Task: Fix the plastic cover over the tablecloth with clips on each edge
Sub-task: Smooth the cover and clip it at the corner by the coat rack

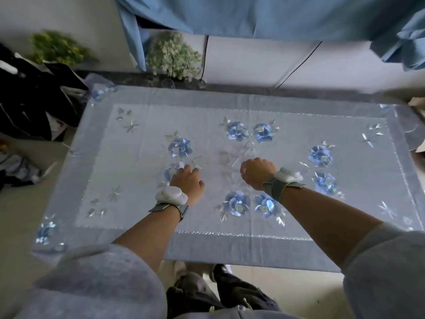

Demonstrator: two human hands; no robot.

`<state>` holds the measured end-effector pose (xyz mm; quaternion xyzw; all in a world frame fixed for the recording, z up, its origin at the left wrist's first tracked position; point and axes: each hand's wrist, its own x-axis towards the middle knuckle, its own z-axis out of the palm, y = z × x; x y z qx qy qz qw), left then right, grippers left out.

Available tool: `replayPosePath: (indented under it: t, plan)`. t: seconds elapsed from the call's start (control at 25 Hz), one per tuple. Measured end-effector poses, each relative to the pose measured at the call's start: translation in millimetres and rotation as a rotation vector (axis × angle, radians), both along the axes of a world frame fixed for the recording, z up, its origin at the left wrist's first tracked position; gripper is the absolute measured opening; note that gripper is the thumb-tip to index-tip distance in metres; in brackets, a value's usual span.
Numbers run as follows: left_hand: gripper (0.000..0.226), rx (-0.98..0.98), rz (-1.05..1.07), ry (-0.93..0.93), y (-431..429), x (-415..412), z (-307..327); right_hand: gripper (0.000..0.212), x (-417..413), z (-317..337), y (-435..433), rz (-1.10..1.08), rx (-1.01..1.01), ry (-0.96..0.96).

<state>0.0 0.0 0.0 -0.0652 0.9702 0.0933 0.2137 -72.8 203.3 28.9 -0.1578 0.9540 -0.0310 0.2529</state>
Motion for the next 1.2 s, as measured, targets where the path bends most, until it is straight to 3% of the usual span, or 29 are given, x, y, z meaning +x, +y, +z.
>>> replayPosePath:
  t: [0.32, 0.68, 0.88, 1.08, 1.2]
  plan:
    - [0.072, -0.094, 0.04, -0.087, 5.7, 39.1, -63.8, 0.028, -0.3, -42.5, -1.8, 0.195, 0.044, -0.029]
    - [0.075, -0.117, 0.05, -0.067, 7.7, 44.9, -75.0, 0.014, -3.5, -51.4, -5.3, 0.212, -0.017, 0.02]
    - [0.076, -0.124, 0.033, -0.109, 6.7, 41.3, -70.1, 0.018, -2.4, -47.5, -9.9, 0.21, -0.075, -0.026]
    - [0.076, -0.079, -0.041, -0.197, -5.4, 35.5, -55.8, 0.041, -0.4, -33.6, -19.1, 0.151, -0.148, -0.111]
    - [0.07, -0.027, -0.062, -0.224, -17.0, 29.9, -42.7, 0.03, -7.2, -23.5, -28.9, 0.174, -0.176, -0.061]
